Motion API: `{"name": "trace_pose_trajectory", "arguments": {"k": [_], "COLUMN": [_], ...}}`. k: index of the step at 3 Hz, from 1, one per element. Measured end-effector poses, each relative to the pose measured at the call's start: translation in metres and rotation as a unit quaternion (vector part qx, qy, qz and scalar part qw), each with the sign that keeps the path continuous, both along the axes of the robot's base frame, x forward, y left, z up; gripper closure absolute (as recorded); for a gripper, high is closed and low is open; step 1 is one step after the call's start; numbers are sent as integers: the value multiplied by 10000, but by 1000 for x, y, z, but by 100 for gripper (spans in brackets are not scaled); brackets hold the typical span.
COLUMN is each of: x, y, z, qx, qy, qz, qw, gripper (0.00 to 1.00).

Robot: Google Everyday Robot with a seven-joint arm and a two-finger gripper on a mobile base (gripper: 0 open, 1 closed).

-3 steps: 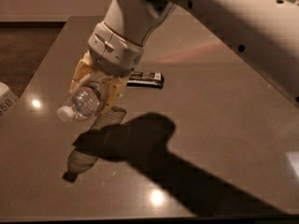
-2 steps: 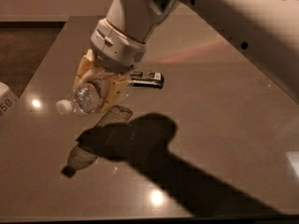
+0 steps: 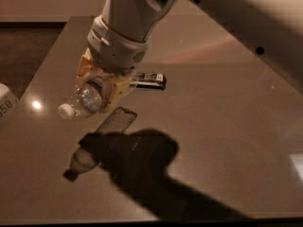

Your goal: Place water bottle upright

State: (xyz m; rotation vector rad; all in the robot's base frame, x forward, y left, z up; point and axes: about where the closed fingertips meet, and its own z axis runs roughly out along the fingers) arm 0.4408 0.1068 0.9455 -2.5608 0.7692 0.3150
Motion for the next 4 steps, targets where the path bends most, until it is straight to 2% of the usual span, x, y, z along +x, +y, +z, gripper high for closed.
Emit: {"name": "trace_pose_trajectory", "arguments": {"k": [1,2,3,4], "x": [2,11,15,18], "y": [-2,-15,-29,-51], "z": [-1,3,15,29], "qx": [307,1210,1880,2396], "qy": [259,942,1486,1932], "qz": [-43,-120,-251,-538], "qw": [9992,9881,9705,9499], "gripper": [100,100,100,100]}}
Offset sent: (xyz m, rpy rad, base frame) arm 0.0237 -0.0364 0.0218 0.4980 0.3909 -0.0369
